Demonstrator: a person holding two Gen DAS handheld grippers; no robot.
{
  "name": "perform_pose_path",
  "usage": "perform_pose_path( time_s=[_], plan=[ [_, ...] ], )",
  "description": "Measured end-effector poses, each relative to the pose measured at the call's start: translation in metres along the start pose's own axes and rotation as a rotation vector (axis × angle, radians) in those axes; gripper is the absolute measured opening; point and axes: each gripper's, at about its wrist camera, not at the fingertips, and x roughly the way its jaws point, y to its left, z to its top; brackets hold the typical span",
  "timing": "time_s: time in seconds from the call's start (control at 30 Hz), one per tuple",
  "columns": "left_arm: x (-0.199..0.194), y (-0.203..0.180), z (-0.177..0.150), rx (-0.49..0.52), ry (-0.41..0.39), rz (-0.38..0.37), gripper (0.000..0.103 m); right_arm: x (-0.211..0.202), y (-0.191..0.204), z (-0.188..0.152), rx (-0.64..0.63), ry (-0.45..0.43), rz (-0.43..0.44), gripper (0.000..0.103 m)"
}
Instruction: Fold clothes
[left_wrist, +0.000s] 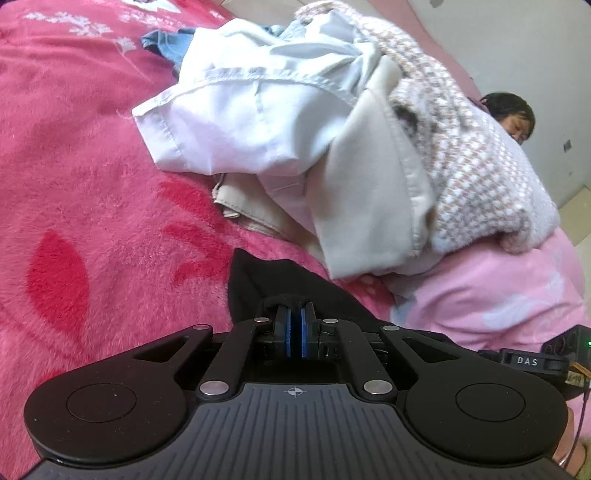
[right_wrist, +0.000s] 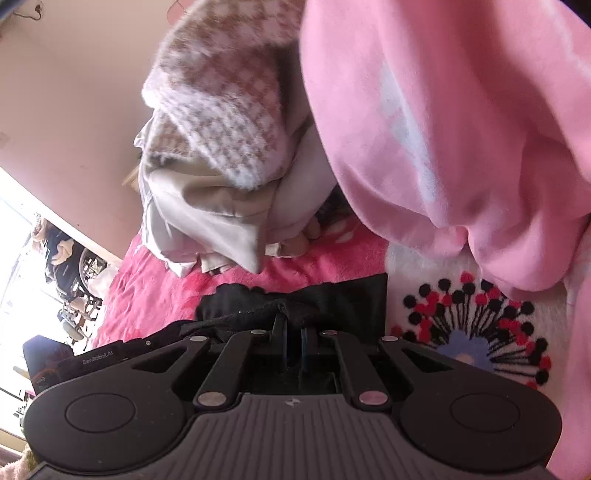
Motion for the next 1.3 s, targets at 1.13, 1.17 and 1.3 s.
perform_pose_path(
  time_s=[1.13,1.17,1.3],
  plan=[
    [0.017,-0.061,-0.023,0.594,0.079,0.133,0.034,0.035,0.054,-0.029,-0.456,0.010,-0.151,0.022],
    [0.021,-0.059,-0.018,0.572,0.062,0.137,0.034,0.038,0.051,-0.024,-0.442,-0.013,-0.169,0.020],
    [0.030,-0.044,0.011,0.389,-0.048,0.178,0.034,0.042,0.041,-0.007,-0.380,-0.116,-0.252,0.024]
  ],
)
